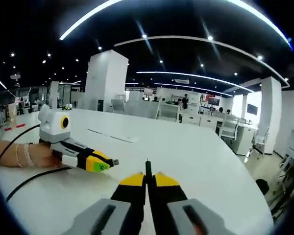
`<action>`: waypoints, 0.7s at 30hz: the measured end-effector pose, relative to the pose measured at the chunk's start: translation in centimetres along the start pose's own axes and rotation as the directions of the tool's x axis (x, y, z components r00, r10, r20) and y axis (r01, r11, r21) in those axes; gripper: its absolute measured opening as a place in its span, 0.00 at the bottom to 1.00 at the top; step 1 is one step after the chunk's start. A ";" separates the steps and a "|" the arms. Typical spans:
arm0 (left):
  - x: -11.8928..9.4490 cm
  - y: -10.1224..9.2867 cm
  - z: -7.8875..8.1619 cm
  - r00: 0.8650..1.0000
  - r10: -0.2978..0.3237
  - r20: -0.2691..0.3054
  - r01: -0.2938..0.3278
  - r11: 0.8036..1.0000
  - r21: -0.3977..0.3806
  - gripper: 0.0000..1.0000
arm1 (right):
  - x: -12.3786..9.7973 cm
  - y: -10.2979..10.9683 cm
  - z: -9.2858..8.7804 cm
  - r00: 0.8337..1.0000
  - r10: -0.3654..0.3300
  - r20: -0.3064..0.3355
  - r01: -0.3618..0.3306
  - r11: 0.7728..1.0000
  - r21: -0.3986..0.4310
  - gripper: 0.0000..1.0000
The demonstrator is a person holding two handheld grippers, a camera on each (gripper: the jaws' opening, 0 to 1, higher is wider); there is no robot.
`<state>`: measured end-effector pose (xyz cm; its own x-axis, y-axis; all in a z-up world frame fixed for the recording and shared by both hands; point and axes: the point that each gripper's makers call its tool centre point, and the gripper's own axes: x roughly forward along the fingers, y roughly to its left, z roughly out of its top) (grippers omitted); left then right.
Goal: Find the charging cable on the desk, coil it up and secure with Velcro.
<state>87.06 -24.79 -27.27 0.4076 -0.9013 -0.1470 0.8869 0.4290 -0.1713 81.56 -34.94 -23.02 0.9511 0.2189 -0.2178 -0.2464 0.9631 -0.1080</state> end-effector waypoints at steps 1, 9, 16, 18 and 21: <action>-0.3 0.0 0.2 1.000 0.007 0.006 -0.007 1.000 0.012 0.08 | -0.2 0.1 0.1 1.000 -0.010 0.004 0.010 1.000 -0.002 0.06; -3.0 -0.3 3.0 0.999 0.000 0.045 -0.005 0.993 0.115 0.08 | -1.7 -0.7 1.2 0.995 -0.084 0.053 0.081 0.995 0.059 0.06; -5.6 -0.2 5.2 0.997 -0.016 0.077 0.003 0.986 0.166 0.08 | -1.9 0.7 3.1 0.988 -0.136 0.071 0.131 0.989 0.074 0.07; -6.5 0.1 5.7 0.996 -0.021 0.086 0.007 0.986 0.169 0.08 | -1.6 1.6 3.8 0.987 -0.137 0.079 0.132 0.989 0.068 0.07; -8.2 1.6 6.2 0.997 -0.003 0.083 -0.012 0.983 0.182 0.08 | -1.0 3.1 5.2 0.985 -0.142 0.094 0.136 0.989 0.061 0.07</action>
<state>86.51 -17.11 -20.35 0.4216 -0.9044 -0.0656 0.9066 0.4219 0.0104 80.84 -31.33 -18.11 0.9897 0.0940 -0.1082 -0.1026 0.9917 -0.0769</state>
